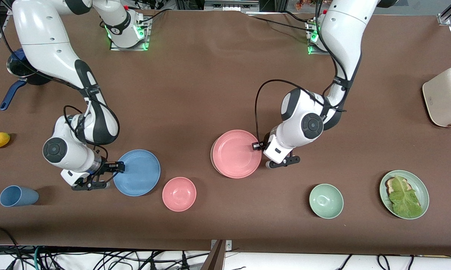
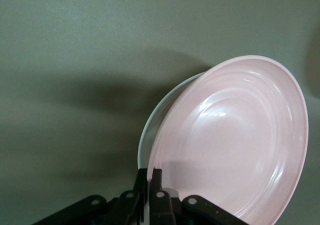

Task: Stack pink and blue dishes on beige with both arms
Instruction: 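Lower the pink plate onto the beige plate while the right gripper grips the blue plate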

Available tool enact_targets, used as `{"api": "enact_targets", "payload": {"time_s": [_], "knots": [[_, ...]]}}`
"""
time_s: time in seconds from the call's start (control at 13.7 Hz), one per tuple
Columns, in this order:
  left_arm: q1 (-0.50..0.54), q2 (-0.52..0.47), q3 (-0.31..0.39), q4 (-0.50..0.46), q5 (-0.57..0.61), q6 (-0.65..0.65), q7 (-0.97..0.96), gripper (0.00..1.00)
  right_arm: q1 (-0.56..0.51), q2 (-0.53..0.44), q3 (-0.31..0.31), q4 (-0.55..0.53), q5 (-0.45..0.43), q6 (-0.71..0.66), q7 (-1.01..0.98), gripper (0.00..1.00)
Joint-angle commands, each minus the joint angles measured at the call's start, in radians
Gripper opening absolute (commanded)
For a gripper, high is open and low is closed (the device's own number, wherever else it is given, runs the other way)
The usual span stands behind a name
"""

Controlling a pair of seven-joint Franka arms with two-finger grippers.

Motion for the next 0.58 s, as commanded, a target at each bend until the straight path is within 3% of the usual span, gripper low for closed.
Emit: {"api": "enact_targets", "payload": {"time_s": [0.0, 0.22, 0.51], "knots": [[-0.029, 0.049, 0.015, 0.048, 0.000, 0.040, -0.033, 0.00, -0.004, 0.000, 0.005, 0.000, 0.010, 0.009, 0.006, 0.63], [-0.030, 0.071, 0.017, 0.050, 0.000, 0.070, -0.032, 0.00, -0.002, 0.000, 0.007, 0.000, 0.012, 0.003, 0.006, 0.41], [-0.030, 0.076, 0.017, 0.048, 0.002, 0.070, -0.020, 0.00, -0.004, 0.000, 0.018, 0.001, 0.087, -0.004, 0.006, 0.17]]}}
